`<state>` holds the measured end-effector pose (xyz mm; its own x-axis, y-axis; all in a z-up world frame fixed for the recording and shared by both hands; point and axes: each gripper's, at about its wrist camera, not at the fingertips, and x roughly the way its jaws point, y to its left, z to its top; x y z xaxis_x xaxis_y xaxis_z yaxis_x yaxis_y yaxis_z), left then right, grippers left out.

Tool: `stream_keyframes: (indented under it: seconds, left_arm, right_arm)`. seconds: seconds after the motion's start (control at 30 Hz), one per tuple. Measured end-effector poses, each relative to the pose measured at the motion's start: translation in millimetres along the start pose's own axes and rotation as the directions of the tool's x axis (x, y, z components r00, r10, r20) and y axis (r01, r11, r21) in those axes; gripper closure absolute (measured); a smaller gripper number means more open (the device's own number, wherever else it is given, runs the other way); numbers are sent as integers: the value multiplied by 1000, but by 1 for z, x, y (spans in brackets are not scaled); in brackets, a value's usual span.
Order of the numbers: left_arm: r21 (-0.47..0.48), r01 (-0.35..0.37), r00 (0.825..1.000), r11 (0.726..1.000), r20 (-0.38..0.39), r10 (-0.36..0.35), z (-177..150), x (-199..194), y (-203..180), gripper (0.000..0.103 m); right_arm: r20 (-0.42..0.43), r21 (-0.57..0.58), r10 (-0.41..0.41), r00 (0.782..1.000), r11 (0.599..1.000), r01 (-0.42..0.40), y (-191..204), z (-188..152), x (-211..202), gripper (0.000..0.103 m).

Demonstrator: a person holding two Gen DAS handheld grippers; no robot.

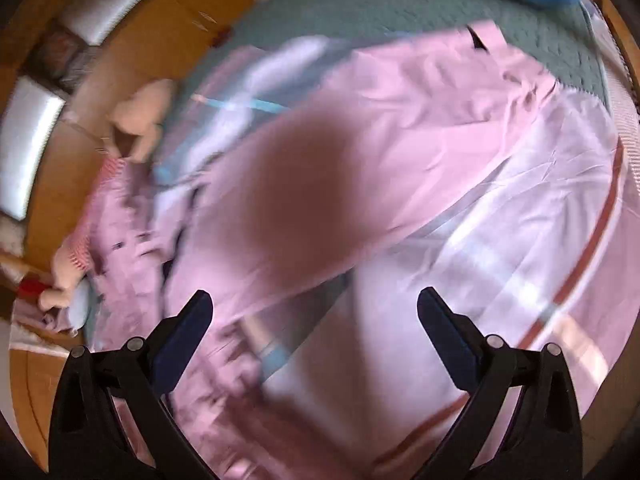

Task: Fold large clothes
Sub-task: 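Grasp the pink jacket's sleeve with the right tool and lift it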

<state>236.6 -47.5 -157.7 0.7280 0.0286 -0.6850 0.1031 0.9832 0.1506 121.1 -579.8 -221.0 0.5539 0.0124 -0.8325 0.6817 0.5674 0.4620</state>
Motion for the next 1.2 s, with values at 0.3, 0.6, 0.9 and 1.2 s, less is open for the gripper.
stream_keyframes:
  seconds: [0.3, 0.6, 0.9, 1.2]
  left_arm:
    - [-68, 74, 997, 995, 11, -73, -7, 5, 7, 2]
    - [-105, 64, 997, 992, -26, -68, -11, 14, 18, 2]
    - [-105, 36, 998, 994, -38, -40, -9, 18, 18, 2]
    - [-165, -1, 995, 986, -99, -15, -12, 32, 47, 2]
  right_arm:
    - [65, 134, -103, 993, 987, 93, -39, 61, 41, 1]
    - [234, 214, -61, 970, 977, 10, -49, 80, 16, 90]
    - [494, -315, 323, 807, 932, -180, 105, 7, -125, 93]
    - [-78, -849, 493, 866, 423, -317, 264, -184, -91, 16]
